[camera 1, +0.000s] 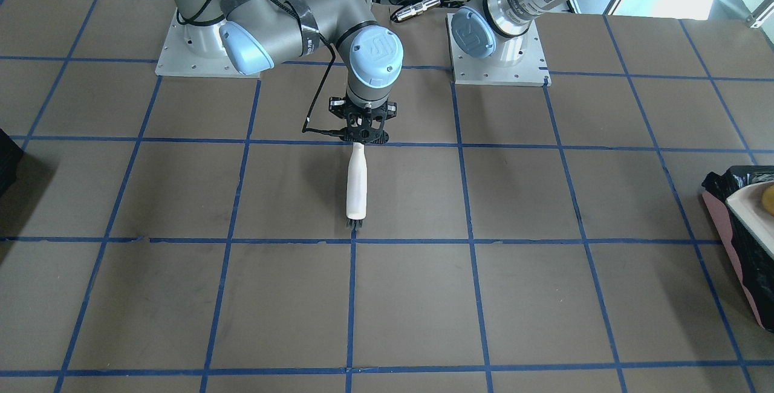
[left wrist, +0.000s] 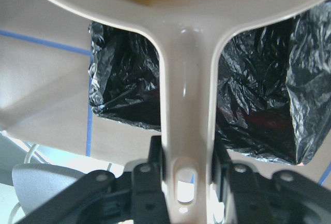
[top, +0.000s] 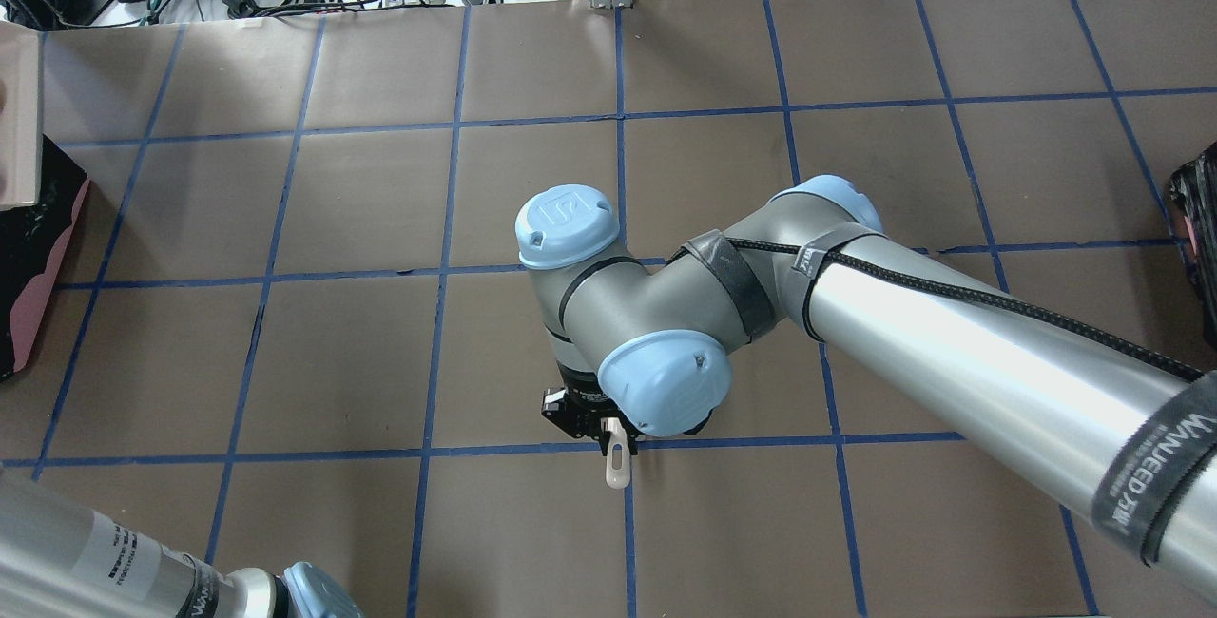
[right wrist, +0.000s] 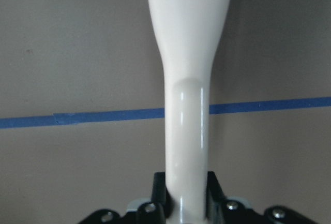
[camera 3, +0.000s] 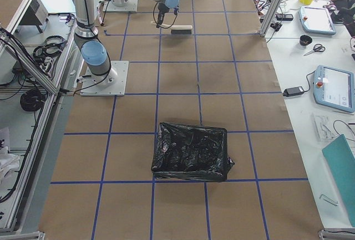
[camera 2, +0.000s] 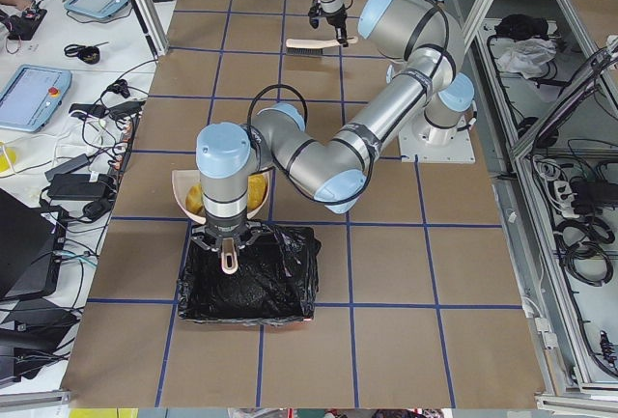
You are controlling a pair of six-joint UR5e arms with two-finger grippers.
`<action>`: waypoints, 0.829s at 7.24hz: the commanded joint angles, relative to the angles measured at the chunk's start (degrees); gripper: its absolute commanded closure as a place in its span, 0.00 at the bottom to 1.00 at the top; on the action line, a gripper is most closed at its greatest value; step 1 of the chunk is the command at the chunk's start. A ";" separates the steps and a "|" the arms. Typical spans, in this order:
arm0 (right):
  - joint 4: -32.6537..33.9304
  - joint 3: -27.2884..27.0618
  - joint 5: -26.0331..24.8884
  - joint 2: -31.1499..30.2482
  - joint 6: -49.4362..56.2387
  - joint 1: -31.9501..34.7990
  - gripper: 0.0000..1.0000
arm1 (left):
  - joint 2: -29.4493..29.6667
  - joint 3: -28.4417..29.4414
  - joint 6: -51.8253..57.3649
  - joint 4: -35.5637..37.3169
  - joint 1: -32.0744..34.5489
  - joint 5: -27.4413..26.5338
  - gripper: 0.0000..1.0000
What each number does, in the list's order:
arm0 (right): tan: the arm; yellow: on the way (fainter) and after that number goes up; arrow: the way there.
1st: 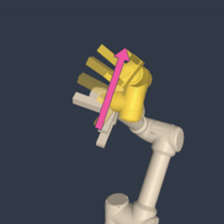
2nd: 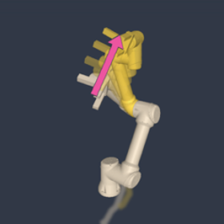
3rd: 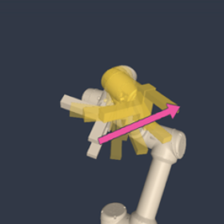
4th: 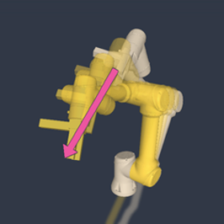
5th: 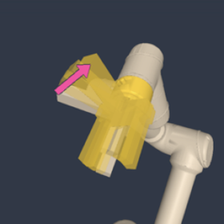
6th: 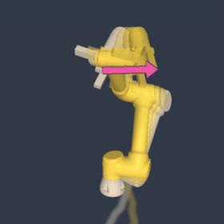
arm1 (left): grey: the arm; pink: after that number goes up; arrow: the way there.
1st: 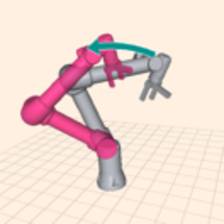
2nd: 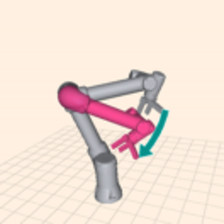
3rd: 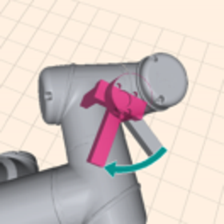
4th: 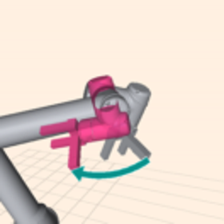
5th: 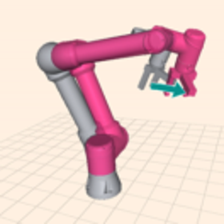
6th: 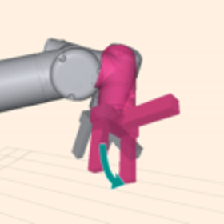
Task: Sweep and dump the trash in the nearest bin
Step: 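Tip the dustpan over the bin with the left gripper to dump the toys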
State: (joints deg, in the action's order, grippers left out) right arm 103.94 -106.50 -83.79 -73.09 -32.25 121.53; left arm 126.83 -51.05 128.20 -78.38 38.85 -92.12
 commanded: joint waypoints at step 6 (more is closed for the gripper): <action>0.91 -0.91 2.83 -0.04 -2.71 -1.12 1.00 | 9.22 10.44 9.96 12.06 -4.39 -6.84 1.00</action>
State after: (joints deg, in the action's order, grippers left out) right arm 104.46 -107.41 -82.70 -73.12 -33.06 120.43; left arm 135.33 -40.58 137.57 -72.03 34.56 -97.55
